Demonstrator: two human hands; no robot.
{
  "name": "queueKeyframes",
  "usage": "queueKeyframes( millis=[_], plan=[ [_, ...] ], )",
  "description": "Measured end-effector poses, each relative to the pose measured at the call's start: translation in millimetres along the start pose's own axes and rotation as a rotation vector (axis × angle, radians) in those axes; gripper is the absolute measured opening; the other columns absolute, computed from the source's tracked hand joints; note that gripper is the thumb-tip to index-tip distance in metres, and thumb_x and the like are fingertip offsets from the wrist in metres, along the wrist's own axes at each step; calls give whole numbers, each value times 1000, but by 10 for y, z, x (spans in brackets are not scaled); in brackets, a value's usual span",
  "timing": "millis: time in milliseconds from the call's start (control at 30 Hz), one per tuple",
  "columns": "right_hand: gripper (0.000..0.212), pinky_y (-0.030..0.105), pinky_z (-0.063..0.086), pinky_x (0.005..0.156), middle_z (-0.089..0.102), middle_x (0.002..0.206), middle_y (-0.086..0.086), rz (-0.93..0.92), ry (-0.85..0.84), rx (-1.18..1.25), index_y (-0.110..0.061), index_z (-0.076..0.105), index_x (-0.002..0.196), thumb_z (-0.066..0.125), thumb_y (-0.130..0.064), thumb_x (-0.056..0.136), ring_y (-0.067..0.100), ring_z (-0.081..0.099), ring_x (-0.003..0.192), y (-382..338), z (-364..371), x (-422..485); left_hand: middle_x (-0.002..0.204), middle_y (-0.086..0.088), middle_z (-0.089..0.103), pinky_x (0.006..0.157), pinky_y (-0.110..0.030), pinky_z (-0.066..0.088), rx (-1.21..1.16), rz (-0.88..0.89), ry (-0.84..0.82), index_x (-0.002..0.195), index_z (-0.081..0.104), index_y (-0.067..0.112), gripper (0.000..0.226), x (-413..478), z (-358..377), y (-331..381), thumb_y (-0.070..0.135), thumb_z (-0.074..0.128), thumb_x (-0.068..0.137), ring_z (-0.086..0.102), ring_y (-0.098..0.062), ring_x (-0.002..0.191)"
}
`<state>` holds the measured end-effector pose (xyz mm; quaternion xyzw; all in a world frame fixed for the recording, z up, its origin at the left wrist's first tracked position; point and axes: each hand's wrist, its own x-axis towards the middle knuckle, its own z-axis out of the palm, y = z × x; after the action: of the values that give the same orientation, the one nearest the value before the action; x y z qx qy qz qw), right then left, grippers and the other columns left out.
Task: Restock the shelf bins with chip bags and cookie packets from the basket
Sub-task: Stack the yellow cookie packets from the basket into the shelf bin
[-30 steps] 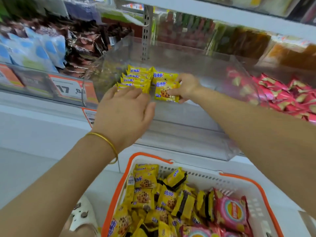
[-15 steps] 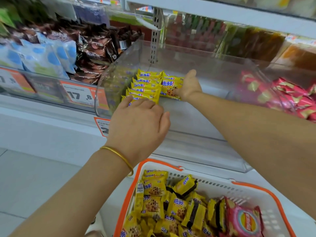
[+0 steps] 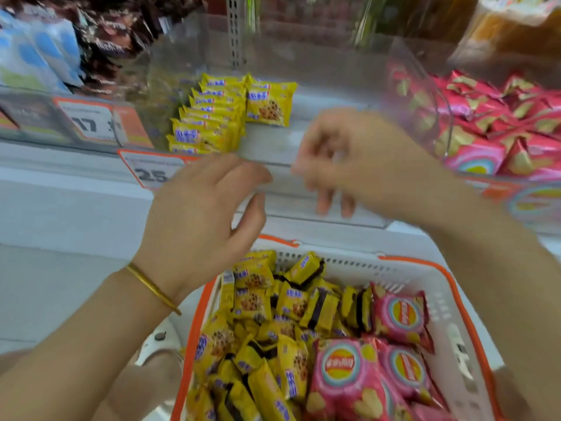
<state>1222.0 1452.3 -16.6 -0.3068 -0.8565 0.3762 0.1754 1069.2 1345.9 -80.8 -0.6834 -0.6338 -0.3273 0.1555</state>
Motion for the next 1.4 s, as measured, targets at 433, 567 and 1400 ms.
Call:
queueKeyframes(
  millis=[433,567,1400],
  plan=[
    [37,32,38,56,51,73,1,314,-335,-618,-7,40,125,56,-9,91,21,54,70,2138,1846,-302,93,3,64,65,-39,53,3,-185,-481,95,66,21,53,-215,361,43,44,21,80,61,-20,87],
    [26,31,39,64,57,88,3,291,-309,-597,-14,47,95,68,-26,84,23,55,86,2119,1800,-303,99,4,63,71,-39,52,27,-191,-522,101,65,22,42,-202,387,-13,39,29,87,59,-18,93],
    [16,22,50,48,68,67,-2,39,90,167,-17,61,84,75,-19,75,5,59,52,-62,-464,253,80,4,62,68,-18,47,-578,-479,55,87,57,21,8,648,-222,-30,25,54,92,56,-2,72]
  ],
)
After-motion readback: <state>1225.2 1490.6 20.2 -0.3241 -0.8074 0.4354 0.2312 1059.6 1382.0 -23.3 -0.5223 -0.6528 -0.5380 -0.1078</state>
